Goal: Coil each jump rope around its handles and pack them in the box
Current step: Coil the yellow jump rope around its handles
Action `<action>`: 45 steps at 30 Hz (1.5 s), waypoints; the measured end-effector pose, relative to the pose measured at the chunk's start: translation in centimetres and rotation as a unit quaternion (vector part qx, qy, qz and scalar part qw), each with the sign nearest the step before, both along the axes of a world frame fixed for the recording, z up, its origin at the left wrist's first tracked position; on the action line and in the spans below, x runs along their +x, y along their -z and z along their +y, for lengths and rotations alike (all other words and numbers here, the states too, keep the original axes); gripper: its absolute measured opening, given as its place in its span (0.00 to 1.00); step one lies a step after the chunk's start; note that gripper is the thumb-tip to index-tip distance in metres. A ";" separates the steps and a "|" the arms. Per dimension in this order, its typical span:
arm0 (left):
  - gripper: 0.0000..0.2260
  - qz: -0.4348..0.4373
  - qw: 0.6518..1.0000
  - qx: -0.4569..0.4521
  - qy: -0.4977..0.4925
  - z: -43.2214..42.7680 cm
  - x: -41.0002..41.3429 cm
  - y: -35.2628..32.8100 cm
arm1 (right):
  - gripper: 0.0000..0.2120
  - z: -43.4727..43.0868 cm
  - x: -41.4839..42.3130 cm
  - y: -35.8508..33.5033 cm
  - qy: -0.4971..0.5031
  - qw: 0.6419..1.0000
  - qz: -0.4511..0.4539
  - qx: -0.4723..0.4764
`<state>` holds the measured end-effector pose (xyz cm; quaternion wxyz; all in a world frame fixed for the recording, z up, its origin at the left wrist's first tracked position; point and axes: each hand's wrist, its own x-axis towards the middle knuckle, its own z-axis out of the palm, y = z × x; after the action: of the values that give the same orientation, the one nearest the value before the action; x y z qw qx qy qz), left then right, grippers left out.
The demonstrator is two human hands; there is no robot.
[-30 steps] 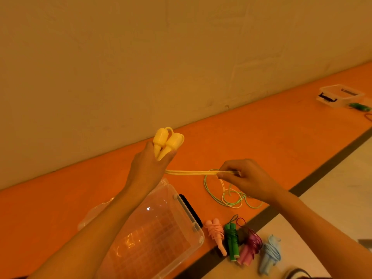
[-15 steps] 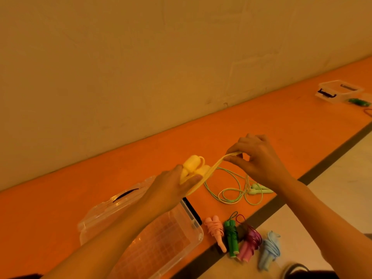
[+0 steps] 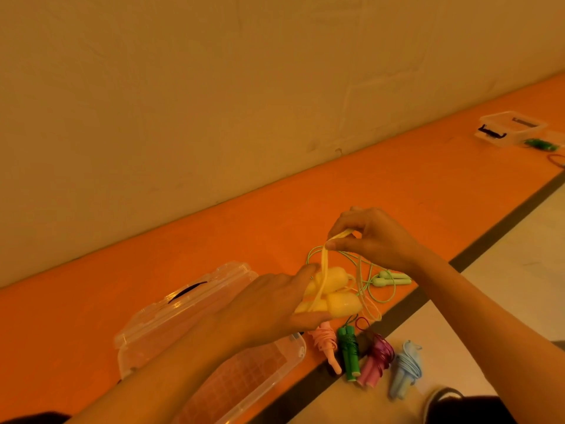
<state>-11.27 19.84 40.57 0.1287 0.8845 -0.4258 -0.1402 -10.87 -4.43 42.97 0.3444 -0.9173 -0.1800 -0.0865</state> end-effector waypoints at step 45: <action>0.30 0.060 0.967 -0.242 -0.049 3.7 0.1 0.7 | 0.13 -8.8 -0.5 3.5 0.065 0.962 0.232 0.126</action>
<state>-11.12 23.52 39.85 0.3708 0.8368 -0.3951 -0.0792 -11.39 -13.23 39.44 0.4837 -0.8708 -0.0230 0.0849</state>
